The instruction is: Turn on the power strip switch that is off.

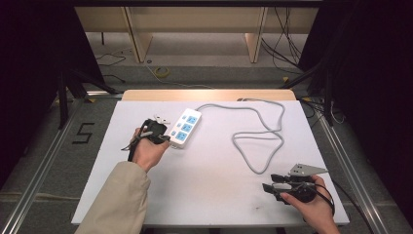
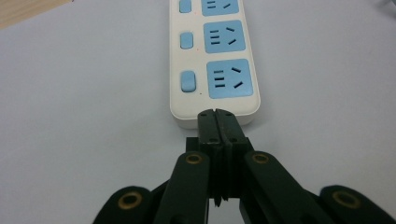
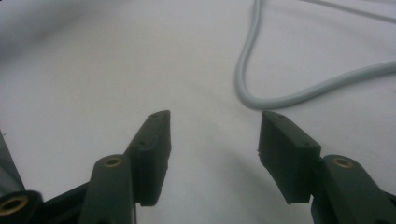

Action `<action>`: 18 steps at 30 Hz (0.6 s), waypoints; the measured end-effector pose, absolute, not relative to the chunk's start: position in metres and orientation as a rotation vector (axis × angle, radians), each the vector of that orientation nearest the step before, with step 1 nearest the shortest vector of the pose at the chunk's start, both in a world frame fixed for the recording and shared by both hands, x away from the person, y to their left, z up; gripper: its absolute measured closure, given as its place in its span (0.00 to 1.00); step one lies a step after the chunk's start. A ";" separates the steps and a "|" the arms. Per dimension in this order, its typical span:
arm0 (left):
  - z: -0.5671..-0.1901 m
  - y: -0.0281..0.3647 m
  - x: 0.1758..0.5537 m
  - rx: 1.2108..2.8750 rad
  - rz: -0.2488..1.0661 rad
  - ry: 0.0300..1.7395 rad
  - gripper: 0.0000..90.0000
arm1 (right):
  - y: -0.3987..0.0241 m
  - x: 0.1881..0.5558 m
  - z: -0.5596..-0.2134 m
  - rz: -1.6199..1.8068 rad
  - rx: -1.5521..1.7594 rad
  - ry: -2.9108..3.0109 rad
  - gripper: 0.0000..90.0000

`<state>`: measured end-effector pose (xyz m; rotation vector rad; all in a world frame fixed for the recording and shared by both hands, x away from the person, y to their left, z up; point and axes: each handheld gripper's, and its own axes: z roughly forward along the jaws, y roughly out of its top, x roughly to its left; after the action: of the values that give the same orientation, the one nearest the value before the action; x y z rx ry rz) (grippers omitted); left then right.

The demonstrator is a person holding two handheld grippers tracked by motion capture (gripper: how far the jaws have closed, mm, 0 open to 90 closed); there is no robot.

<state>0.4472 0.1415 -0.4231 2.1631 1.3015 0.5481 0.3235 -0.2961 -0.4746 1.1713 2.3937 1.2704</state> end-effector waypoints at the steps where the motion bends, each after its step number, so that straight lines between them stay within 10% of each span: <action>1: -0.423 0.141 0.448 2.168 0.551 1.302 1.00 | -0.296 0.323 -0.475 1.269 1.172 2.394 0.50; 18: -0.424 0.140 0.462 2.187 0.547 1.316 1.00 | -0.296 0.323 -0.475 1.269 1.170 2.396 0.50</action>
<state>0.4622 0.1400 -0.4241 2.1869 1.3160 0.5469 0.3234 -0.2959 -0.4747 1.1698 2.3959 1.2691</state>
